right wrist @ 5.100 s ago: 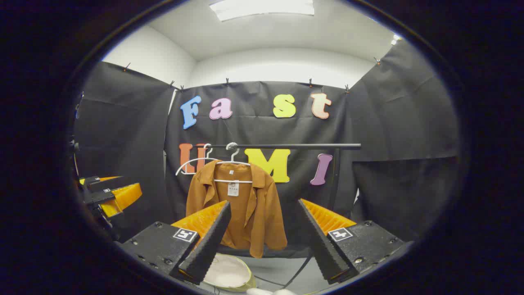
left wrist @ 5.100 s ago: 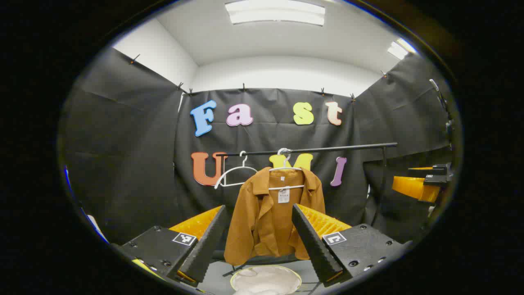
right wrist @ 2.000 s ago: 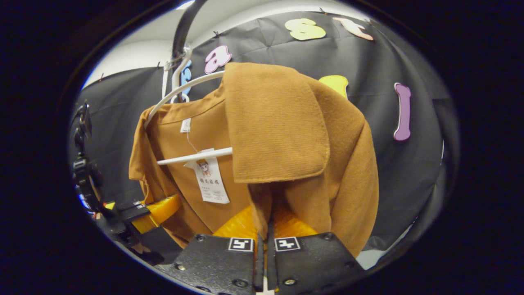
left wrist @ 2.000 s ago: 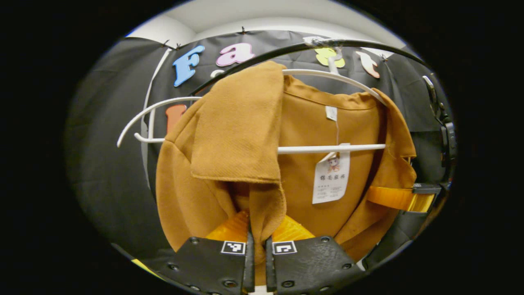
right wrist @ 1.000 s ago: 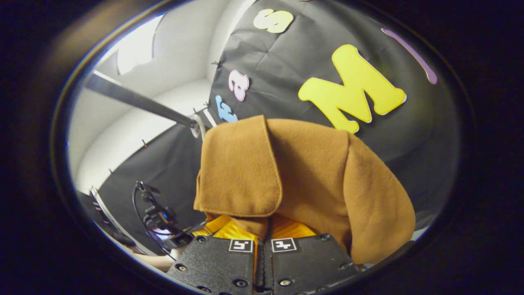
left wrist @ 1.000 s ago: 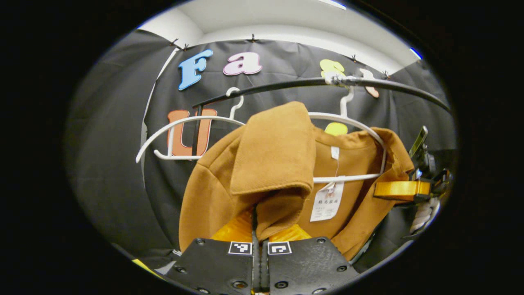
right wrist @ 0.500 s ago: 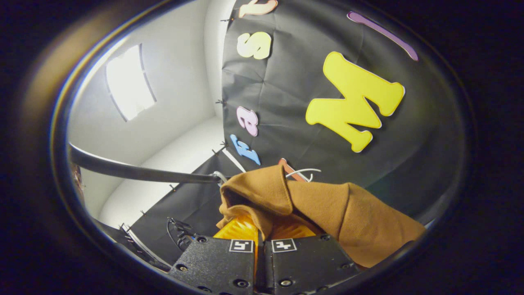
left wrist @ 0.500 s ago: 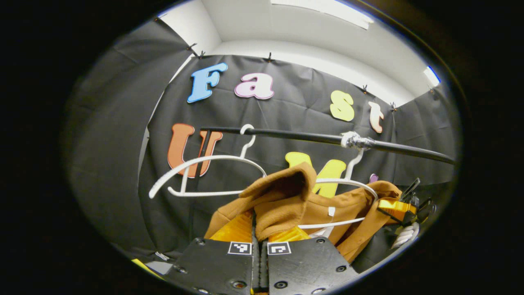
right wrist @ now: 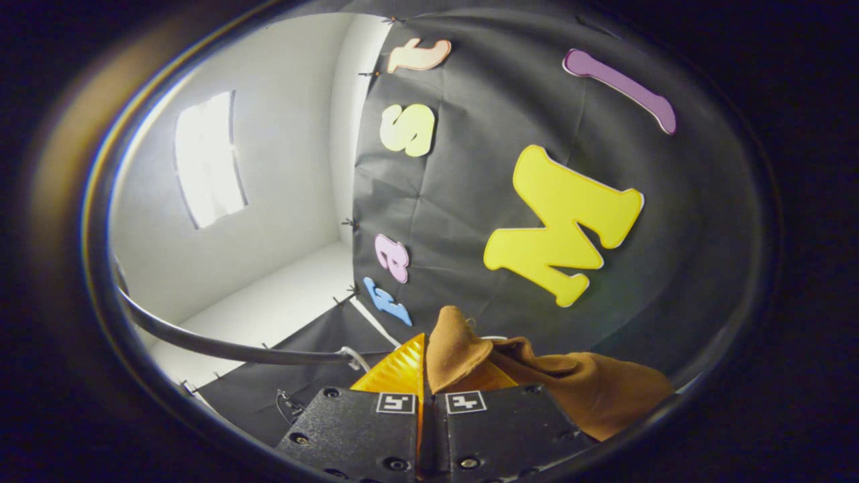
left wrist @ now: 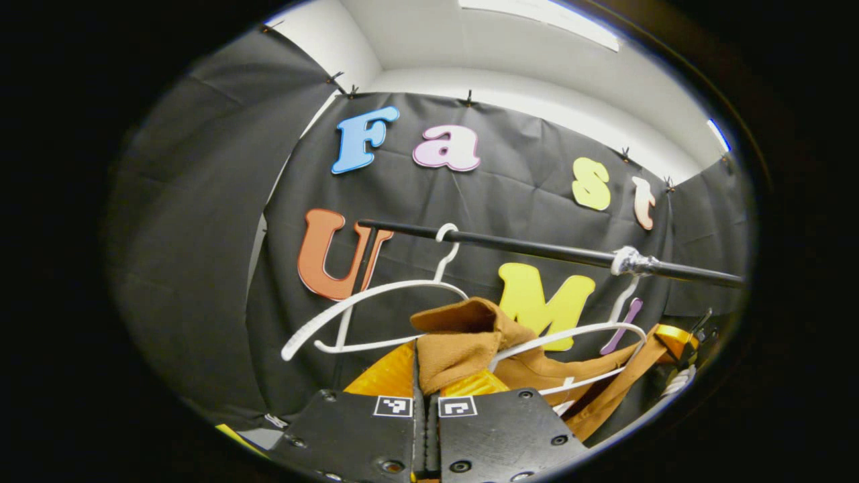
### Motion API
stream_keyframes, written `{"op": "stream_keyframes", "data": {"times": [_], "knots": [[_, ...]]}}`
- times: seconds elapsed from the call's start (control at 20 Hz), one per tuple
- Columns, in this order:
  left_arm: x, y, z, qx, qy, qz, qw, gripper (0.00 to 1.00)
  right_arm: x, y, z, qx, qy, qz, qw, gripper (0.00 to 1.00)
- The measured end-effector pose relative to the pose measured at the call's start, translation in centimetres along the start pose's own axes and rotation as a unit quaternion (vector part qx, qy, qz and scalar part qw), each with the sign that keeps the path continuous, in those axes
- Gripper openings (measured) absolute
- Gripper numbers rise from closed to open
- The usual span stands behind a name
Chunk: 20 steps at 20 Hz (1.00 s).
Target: Grasp the clothes on the hanger with both hands and then place them into the laundry hamper below.
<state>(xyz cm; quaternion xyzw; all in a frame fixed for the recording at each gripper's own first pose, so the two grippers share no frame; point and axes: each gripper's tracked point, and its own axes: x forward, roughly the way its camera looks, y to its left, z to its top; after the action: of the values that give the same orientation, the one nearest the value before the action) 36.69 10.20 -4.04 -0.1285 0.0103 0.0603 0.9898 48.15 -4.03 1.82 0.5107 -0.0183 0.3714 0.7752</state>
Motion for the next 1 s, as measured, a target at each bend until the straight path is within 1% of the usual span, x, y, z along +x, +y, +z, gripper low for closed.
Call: {"op": "stream_keyframes", "data": {"times": [0.15,0.2,0.3,0.35,0.45,0.65,0.75,0.8,0.9,0.95,1.0], "knots": [[0.0,1.4,-1.0,-0.002,0.015,0.013,1.0,0.0,-0.2,-2.2,0.3,-0.024,-0.008,-0.047,0.999,0.03],[0.1,1.7,-1.4,-0.002,0.018,0.014,1.0,0.05,-0.4,-2.6,0.7,-0.023,-0.015,-0.054,0.998,0.03],[0.1,1.6,-2.1,0.003,0.026,0.017,1.0,0.05,-0.6,-3.1,1.0,-0.019,-0.019,-0.061,0.998,0.03],[0.0,1.9,-2.7,0.007,0.03,0.021,0.999,0.0,-0.8,-3.8,0.9,-0.018,-0.02,-0.068,0.997,0.03],[0.1,1.9,-3.5,0.004,0.036,0.024,0.999,0.0,-1.0,-4.5,1.1,-0.02,-0.022,-0.08,0.996,0.03],[0.1,2.5,-5.9,-0.002,0.064,0.035,0.997,0.01,-1.5,-6.5,0.4,-0.038,-0.014,-0.118,0.992,0.03],[-0.1,2.8,-7.0,-0.007,0.068,0.037,0.997,0.0,-1.7,-6.5,0.5,-0.017,-0.02,-0.113,0.993,0.04],[-0.3,2.8,-7.4,-0.012,0.069,0.038,0.997,0.05,-1.9,-6.8,0.3,-0.016,-0.018,-0.116,0.993,0.03],[-0.7,3.1,-8.4,-0.02,0.077,0.04,0.996,0.05,-2.7,-8.0,-0.2,-0.023,-0.012,-0.133,0.991,0.03],[-0.6,3.1,-9.1,-0.024,0.083,0.04,0.995,0.0,-2.9,-8.7,-0.2,-0.021,-0.013,-0.145,0.989,0.03],[-0.7,2.9,-9.7,-0.028,0.09,0.039,0.995,0.05,-3.0,-9.4,-0.6,-0.015,-0.008,-0.156,0.988,0.03]]}}
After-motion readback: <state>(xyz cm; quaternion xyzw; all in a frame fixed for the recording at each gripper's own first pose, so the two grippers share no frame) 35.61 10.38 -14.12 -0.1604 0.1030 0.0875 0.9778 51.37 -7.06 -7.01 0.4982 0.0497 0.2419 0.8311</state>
